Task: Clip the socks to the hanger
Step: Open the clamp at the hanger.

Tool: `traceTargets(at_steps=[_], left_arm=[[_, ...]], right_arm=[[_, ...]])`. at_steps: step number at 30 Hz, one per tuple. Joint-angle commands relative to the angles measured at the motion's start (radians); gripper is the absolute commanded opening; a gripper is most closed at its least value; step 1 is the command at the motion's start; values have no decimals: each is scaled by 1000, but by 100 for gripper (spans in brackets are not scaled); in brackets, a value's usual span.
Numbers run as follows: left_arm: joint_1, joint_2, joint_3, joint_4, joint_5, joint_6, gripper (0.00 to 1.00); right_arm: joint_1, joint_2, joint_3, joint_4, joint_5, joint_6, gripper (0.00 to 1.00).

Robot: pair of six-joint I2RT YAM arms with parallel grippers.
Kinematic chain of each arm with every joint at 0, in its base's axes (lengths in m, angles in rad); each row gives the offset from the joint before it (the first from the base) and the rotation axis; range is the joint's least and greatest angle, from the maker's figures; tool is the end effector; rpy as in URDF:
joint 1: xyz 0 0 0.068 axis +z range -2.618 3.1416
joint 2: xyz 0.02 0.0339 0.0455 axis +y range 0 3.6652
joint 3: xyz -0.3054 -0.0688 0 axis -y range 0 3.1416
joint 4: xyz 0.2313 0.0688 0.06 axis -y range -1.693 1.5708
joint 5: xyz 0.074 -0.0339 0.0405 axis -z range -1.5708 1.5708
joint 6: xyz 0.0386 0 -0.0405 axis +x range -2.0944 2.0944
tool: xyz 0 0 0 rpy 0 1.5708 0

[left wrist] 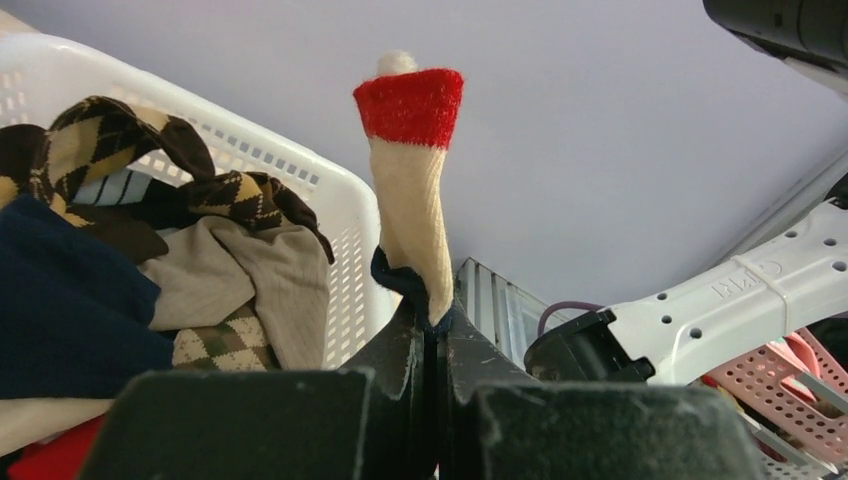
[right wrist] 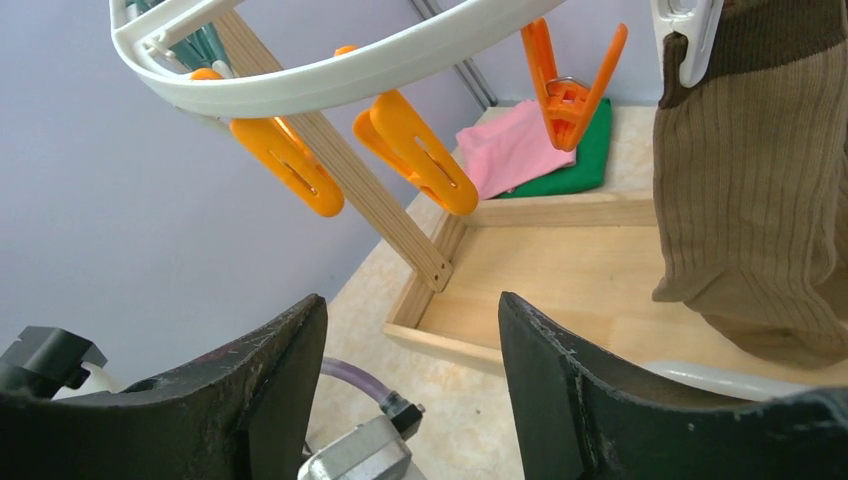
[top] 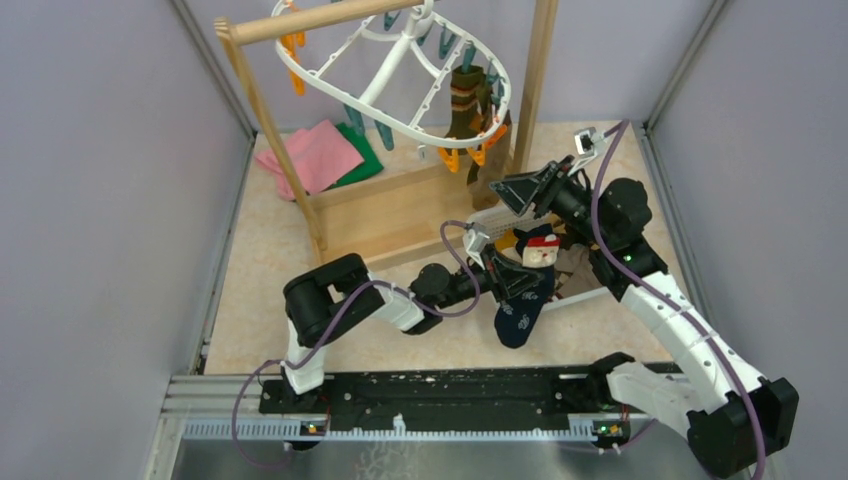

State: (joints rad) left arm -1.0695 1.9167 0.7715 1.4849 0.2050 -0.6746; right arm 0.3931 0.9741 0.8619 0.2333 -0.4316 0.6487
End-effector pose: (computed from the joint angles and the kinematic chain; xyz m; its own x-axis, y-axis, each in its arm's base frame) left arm 0.1753 -0.3362 0.2522 -0.4688 -0.4169 -0.7787 0.8426 0.0535 -0.5359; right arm 0.1723 0.0889 0.4130 -0.3530 0.4477 -0.8216 -0.6503 0.5139 0.5595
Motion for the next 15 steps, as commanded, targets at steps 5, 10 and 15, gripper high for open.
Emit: traceTargets(at_steps=[5, 10, 15], left_arm=[[-3, 22, 66, 308, 79, -30, 0], [0, 19, 57, 310, 32, -51, 0], [11, 38, 66, 309, 43, -98, 0]], right_arm=[[10, -8, 52, 23, -17, -8, 74], [6, -7, 54, 28, 21, 7, 99], [6, -22, 40, 12, 47, 9, 99]])
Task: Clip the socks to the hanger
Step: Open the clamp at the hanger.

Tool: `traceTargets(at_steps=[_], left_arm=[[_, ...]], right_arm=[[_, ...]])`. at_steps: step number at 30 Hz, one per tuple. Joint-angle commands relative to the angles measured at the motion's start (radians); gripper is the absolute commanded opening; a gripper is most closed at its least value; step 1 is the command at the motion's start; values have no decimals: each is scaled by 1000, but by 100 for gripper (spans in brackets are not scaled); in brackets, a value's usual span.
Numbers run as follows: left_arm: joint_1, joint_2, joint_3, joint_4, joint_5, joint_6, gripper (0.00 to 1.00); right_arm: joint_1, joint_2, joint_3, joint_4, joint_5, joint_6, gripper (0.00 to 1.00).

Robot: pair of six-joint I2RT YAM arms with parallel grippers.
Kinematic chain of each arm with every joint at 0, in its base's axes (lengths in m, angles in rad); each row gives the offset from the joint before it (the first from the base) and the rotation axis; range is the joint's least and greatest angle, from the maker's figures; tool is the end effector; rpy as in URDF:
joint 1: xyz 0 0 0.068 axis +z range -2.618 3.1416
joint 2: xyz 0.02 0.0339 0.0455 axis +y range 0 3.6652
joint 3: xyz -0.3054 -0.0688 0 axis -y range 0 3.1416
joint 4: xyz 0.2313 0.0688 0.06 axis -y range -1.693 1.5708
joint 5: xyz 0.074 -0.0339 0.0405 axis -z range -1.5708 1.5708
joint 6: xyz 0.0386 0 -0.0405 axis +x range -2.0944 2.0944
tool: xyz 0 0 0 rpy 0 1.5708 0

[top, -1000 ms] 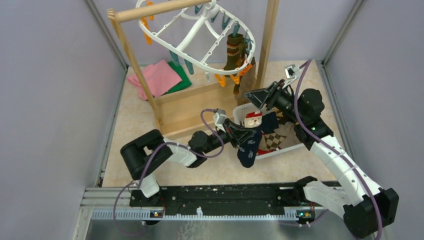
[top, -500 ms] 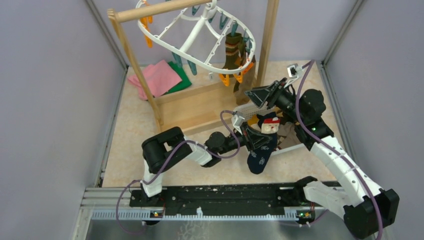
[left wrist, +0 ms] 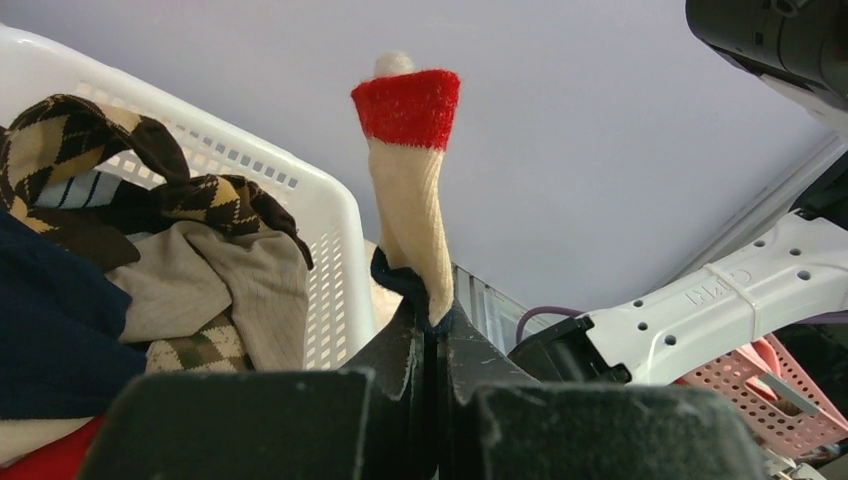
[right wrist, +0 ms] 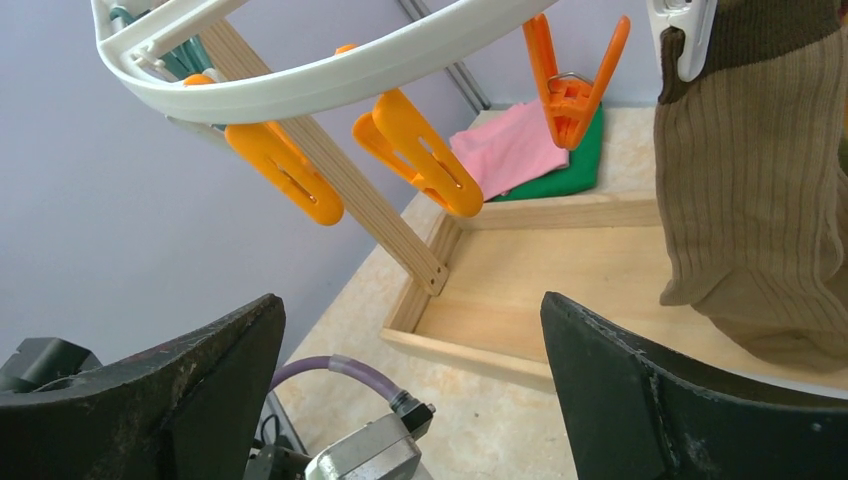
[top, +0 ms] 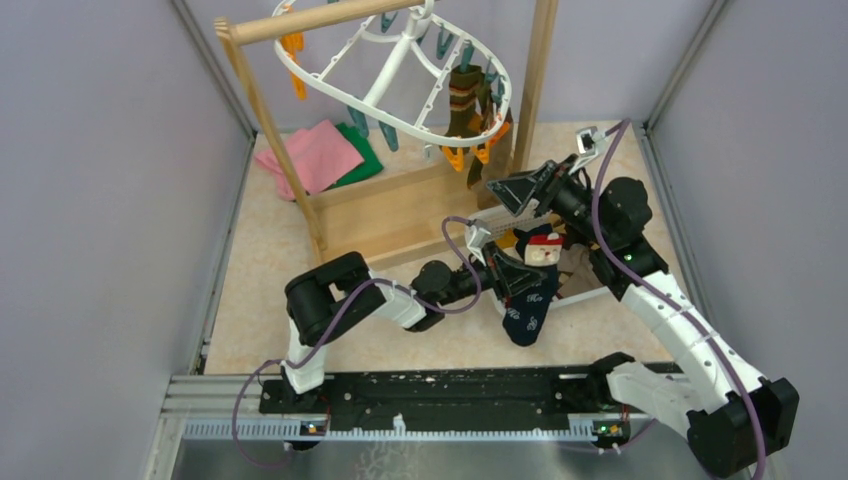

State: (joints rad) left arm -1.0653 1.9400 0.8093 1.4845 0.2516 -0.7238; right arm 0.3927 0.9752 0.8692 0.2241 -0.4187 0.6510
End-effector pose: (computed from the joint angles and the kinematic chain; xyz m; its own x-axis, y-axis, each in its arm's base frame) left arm 0.1792 -0.3437 0.2532 -0.5104 -0.4024 -0.7600 0.8308 -0.0024 -0.5566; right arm 0.1728 0.0886 0.4144 -0.3513 0.4537 -0.8190 -0.6408 0.5212 0.5637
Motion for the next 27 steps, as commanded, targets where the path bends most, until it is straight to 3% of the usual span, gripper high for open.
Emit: traceTargets(at_steps=[1, 27], left_arm=[[8, 17, 32, 309, 0, -53, 0], [35, -4, 6, 309, 6, -60, 0]], right_arm=[[6, -27, 32, 15, 41, 6, 99], [6, 23, 25, 97, 12, 31, 99]])
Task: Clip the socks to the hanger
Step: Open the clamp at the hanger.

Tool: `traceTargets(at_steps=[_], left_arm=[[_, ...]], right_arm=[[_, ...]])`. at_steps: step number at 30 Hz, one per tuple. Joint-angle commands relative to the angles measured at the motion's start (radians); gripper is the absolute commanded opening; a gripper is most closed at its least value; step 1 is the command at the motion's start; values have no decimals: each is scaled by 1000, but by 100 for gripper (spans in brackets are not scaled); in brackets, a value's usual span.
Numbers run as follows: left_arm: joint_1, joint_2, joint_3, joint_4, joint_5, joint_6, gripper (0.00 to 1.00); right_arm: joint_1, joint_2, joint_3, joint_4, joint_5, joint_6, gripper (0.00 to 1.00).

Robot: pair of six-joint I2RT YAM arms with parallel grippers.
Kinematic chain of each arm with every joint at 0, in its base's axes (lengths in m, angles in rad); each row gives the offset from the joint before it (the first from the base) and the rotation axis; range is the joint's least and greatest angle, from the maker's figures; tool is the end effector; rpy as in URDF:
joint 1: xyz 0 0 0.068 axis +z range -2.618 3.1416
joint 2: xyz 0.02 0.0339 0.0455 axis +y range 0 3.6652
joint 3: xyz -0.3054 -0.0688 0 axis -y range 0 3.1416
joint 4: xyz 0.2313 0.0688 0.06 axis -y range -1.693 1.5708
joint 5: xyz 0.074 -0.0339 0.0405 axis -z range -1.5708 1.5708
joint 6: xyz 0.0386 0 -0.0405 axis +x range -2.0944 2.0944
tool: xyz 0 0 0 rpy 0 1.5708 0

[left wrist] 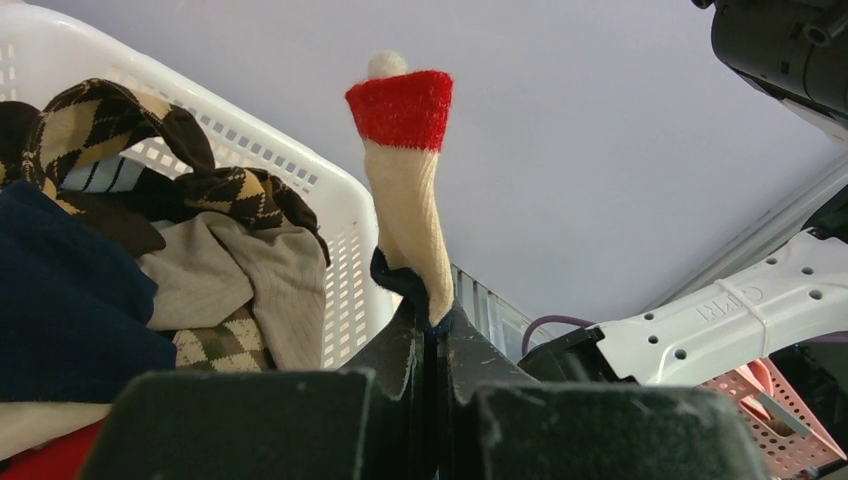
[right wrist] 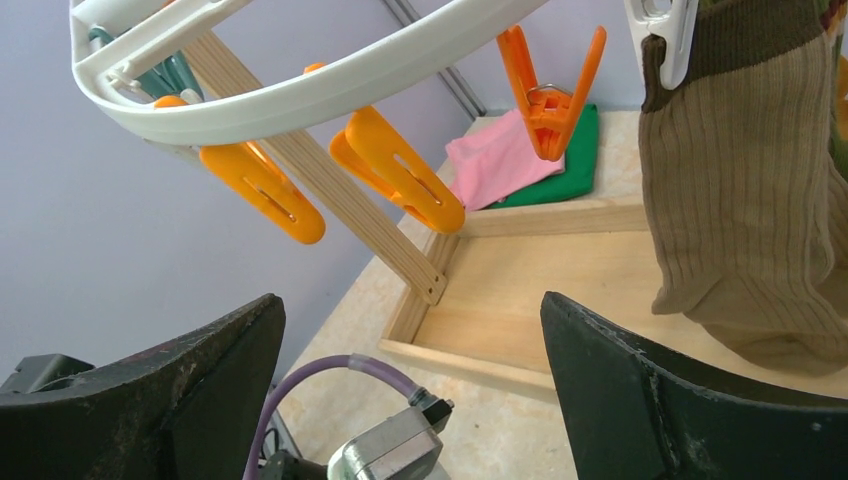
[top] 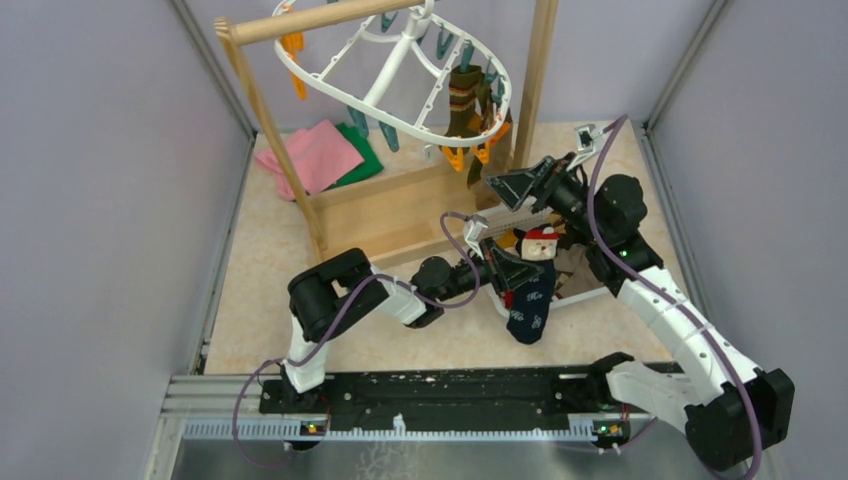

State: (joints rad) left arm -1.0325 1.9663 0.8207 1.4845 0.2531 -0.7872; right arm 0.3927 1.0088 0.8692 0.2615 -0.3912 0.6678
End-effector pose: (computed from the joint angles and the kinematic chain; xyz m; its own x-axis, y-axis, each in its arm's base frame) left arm 0.1931 -0.3422 0.2464 -0.5543 -0.4094 -0.7247 0.7929 0.0050 -0.6093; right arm 0.1824 0.0915 0.4125 -0.3474 0.4757 -0.8081 -0.6219 0.5281 0.5783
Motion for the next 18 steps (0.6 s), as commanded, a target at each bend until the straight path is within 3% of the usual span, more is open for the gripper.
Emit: traceTargets(at_steps=[1, 11, 18], left_arm=[[2, -30, -3, 309, 7, 7, 0], [2, -23, 15, 309, 73, -3, 0], [10, -56, -6, 309, 101, 62, 0]], right_arm=[[6, -17, 21, 65, -14, 15, 99], [5, -99, -45, 90, 18, 27, 99], [7, -96, -106, 228, -6, 68, 99]])
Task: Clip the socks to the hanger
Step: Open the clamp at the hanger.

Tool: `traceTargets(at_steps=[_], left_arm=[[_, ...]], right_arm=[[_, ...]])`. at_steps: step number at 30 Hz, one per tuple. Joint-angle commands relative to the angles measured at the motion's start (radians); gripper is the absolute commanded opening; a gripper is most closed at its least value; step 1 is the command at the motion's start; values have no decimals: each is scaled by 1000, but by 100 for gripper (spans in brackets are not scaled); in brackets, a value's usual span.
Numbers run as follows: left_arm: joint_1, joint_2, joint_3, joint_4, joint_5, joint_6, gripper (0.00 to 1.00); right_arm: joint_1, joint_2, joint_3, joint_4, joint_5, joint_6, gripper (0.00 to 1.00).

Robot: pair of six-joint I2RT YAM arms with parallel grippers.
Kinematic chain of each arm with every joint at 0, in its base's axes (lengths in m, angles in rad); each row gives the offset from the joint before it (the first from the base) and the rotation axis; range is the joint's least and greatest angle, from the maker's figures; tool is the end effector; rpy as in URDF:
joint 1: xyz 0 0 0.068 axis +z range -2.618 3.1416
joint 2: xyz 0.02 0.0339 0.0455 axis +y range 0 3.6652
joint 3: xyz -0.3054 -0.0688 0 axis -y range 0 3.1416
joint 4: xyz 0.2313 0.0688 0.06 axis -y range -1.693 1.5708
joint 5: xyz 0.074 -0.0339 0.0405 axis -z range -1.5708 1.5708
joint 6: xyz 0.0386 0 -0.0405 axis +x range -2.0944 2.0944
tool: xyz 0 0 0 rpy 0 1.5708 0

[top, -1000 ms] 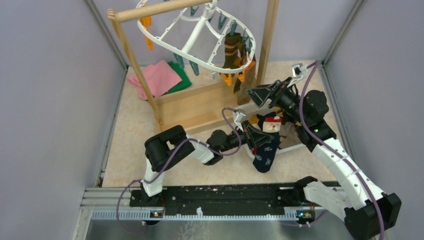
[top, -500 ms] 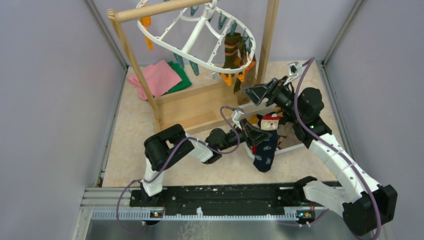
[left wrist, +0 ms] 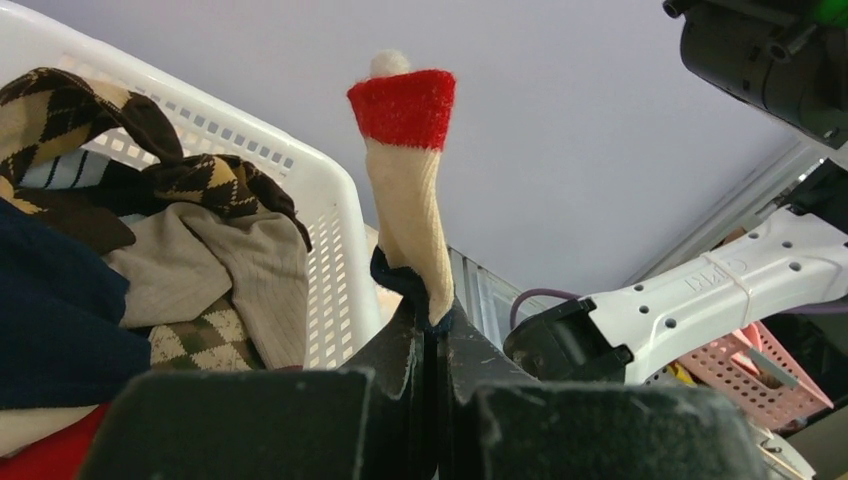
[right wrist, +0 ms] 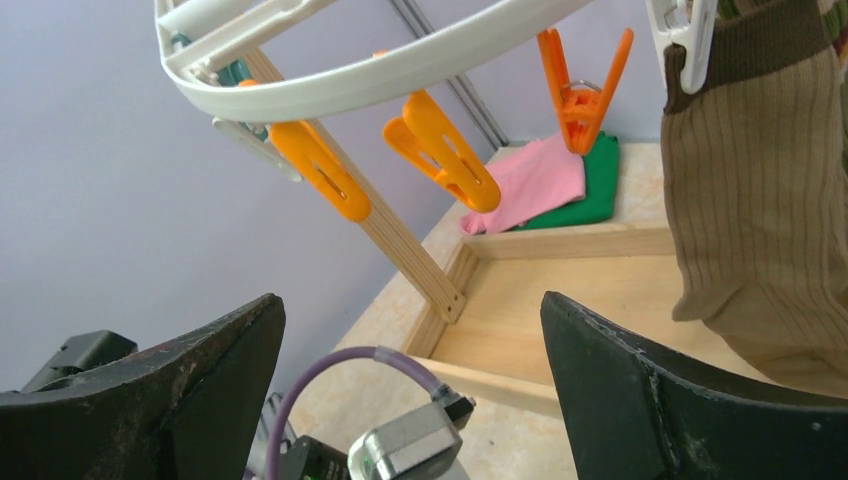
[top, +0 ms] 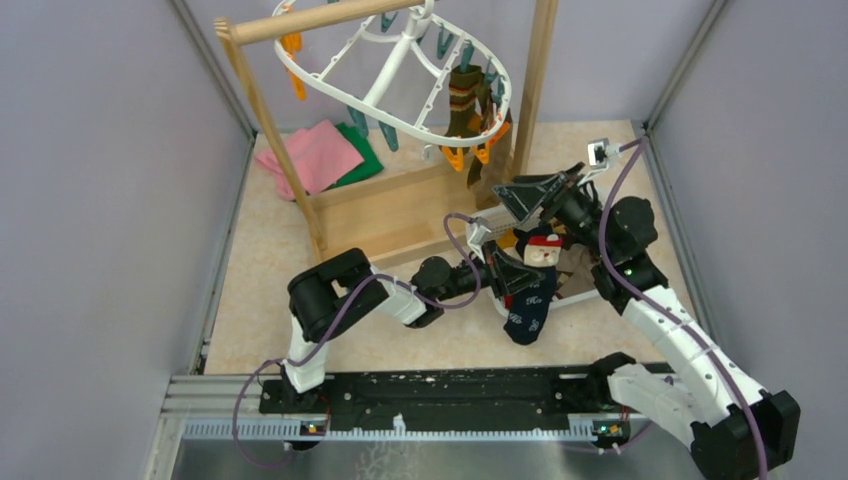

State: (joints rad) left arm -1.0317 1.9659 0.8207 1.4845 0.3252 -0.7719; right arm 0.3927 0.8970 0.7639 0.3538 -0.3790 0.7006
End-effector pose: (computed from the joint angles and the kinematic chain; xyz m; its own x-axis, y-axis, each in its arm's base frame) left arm 0.1906 -0.3427 0.2463 -0.5526 -0.3636 -0.7499 0.8127 -0.0359 -0.5815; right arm 0.1552 0.0797 0.4050 -0.2896 0.5283 -0.7981 -0.6571 0.4965 0.5671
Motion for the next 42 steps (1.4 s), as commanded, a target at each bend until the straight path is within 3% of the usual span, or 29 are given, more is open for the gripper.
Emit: traceTargets(at_steps=[1, 5, 10, 13, 18, 23, 29, 33, 42], left_arm=[[16, -60, -5, 309, 47, 44, 0], [28, -79, -16, 305, 87, 54, 0], [31, -154, -123, 169, 89, 150, 0], [43, -213, -189, 108, 84, 205, 0], [91, -328, -240, -41, 76, 270, 0], [149, -464, -264, -251, 40, 373, 0], [199, -606, -319, -428, -51, 445, 0], [210, -654, -356, -448, -93, 466, 0], [237, -688, -406, -413, -97, 454, 0]], right_arm=[[8, 27, 0, 160, -34, 45, 99], [6, 37, 25, 120, -28, 35, 99], [11, -28, 143, -231, 183, -231, 99], [11, -50, 175, -311, 304, -360, 99], [9, -112, 66, -164, 294, -416, 98], [11, -19, 56, -79, 295, -341, 95], [10, 73, 52, 50, 324, -176, 82], [11, 123, 93, 89, 303, -142, 78], [11, 225, 79, 268, 267, -127, 80]])
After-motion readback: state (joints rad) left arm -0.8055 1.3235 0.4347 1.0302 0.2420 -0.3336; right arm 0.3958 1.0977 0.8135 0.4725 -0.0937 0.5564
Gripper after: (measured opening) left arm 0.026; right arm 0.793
